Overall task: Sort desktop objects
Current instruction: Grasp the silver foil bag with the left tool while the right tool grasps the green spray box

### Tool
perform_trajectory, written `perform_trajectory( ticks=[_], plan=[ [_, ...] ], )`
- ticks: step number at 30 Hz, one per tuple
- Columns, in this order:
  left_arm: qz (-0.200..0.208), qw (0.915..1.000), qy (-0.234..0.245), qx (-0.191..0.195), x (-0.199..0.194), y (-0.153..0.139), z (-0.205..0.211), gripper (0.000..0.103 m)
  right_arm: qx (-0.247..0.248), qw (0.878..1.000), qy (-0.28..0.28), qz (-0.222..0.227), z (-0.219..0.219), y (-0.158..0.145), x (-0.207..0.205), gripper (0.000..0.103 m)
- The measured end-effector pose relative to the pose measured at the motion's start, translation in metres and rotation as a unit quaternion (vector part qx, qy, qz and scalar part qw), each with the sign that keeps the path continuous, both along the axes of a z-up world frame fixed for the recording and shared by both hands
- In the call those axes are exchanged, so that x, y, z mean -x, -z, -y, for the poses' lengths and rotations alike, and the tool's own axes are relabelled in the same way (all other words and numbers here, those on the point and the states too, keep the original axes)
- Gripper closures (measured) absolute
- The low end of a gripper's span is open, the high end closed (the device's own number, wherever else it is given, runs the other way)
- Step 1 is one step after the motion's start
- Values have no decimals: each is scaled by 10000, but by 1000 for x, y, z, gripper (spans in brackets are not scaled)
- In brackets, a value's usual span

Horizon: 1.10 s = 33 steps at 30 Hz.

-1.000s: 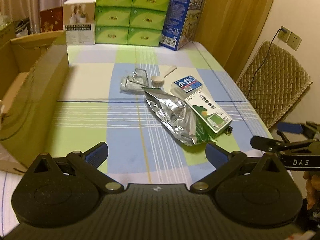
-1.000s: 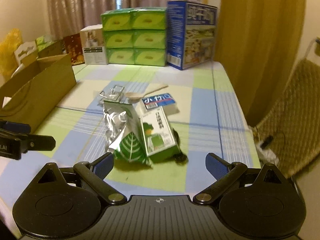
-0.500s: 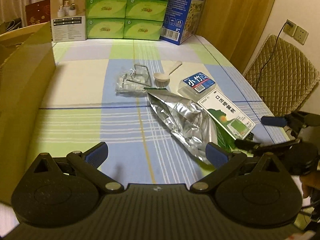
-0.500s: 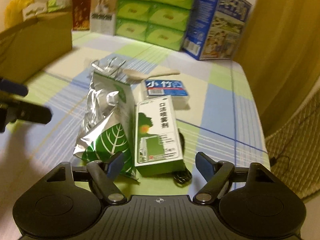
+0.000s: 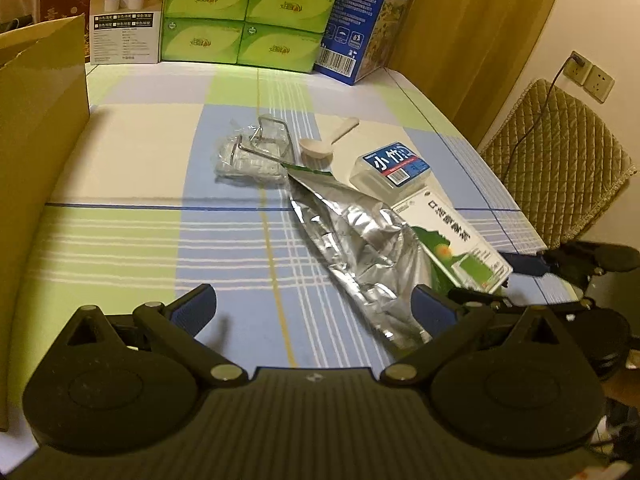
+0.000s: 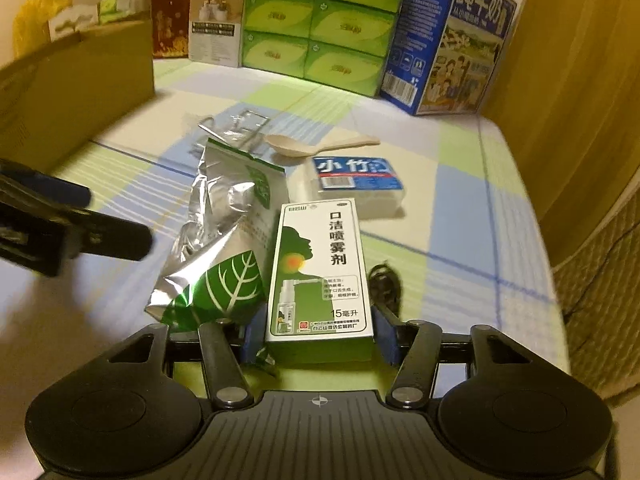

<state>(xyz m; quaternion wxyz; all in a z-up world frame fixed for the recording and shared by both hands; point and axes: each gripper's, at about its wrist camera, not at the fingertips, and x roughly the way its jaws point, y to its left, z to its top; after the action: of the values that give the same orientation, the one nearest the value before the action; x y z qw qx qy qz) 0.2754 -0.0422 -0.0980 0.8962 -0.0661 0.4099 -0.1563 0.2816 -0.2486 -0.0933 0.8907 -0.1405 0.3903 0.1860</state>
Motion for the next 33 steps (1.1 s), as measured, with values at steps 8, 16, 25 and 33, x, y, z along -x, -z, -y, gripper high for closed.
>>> perform_trajectory(
  ticks=[8, 16, 25, 33],
  plan=[
    [-168, 9997, -20, 201, -11, 6, 0, 1, -835, 9938, 338, -653, 8, 1, 7, 50],
    [-251, 9993, 266, -61, -34, 17, 22, 8, -374, 9983, 322, -296, 7, 4, 8, 50],
    [-374, 9966, 687, -270, -38, 16, 29, 43, -375, 9982, 290, -376, 8, 8, 8, 50],
    [-781, 9851, 1356, -717, 6, -1, -1, 47, -540, 9974, 168, -448, 3, 3, 19, 44]
  ],
)
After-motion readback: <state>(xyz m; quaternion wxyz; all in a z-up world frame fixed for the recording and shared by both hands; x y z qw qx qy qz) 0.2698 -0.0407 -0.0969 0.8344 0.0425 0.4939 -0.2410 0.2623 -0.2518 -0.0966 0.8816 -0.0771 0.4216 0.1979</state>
